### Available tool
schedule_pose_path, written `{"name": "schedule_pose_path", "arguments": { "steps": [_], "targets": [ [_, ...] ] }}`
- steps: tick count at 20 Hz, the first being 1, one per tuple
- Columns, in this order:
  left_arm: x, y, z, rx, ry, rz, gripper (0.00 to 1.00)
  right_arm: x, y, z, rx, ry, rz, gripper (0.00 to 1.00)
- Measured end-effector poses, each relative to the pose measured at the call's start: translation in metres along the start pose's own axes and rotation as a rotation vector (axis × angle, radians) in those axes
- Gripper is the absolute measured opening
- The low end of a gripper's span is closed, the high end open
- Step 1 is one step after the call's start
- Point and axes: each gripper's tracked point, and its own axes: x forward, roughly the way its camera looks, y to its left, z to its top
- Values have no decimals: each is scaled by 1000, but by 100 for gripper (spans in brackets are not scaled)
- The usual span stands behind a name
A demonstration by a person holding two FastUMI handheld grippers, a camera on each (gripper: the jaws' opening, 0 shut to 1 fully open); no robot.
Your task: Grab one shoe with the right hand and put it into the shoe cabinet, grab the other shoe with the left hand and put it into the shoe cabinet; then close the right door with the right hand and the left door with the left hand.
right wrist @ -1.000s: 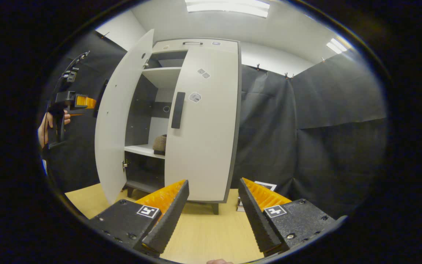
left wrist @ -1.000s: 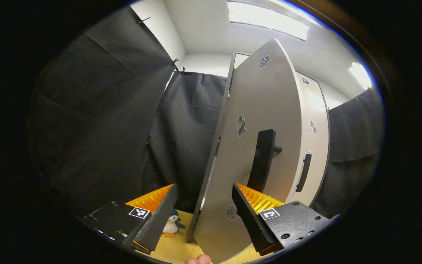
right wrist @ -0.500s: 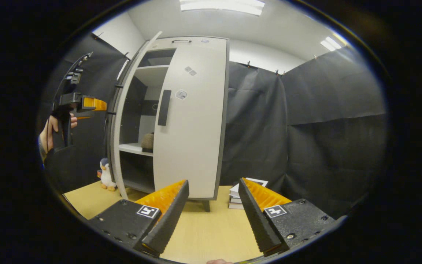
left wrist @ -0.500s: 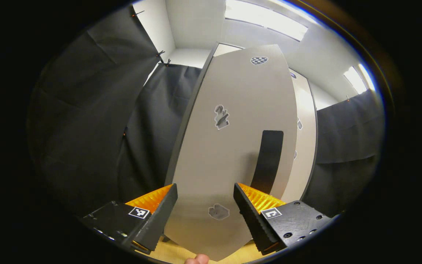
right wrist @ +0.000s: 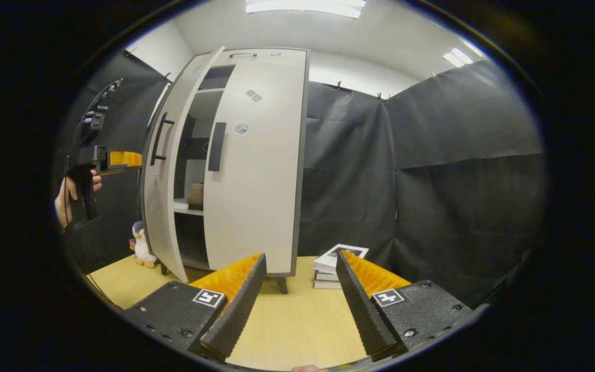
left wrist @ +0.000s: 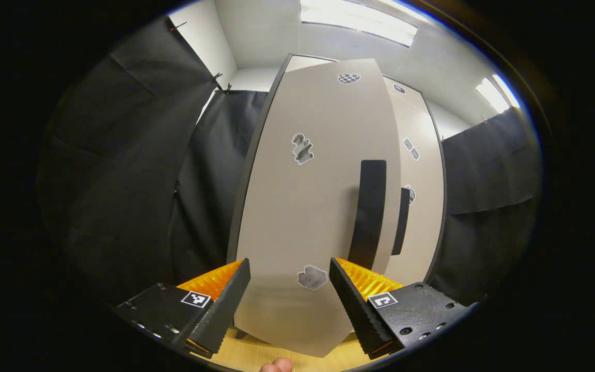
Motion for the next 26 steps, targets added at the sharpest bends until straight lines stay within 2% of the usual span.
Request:
{"name": "schedule_pose_path", "arguments": {
  "steps": [5,9,12,17,20,26],
  "targets": [
    [-45,-26,0,-20,-17,-33,95,0,8,-9,11,21,26,90],
    [-71,-37,-6,33,-36,-16,95,-4,19,-19,16,49,63,90],
    [-92,-56,-27,44,-21,-44,95,-9,28,-26,14,69,89,90],
    [-130,-71,-67,129,4,-31,95,-17,43,-32,14,85,143,90],
    [-149,-86,-92,150,59,-64,94,-16,47,-32,14,89,155,90],
    [-154,-97,-102,108,76,-88,95,-15,42,-25,19,77,146,90]
  ]
}}
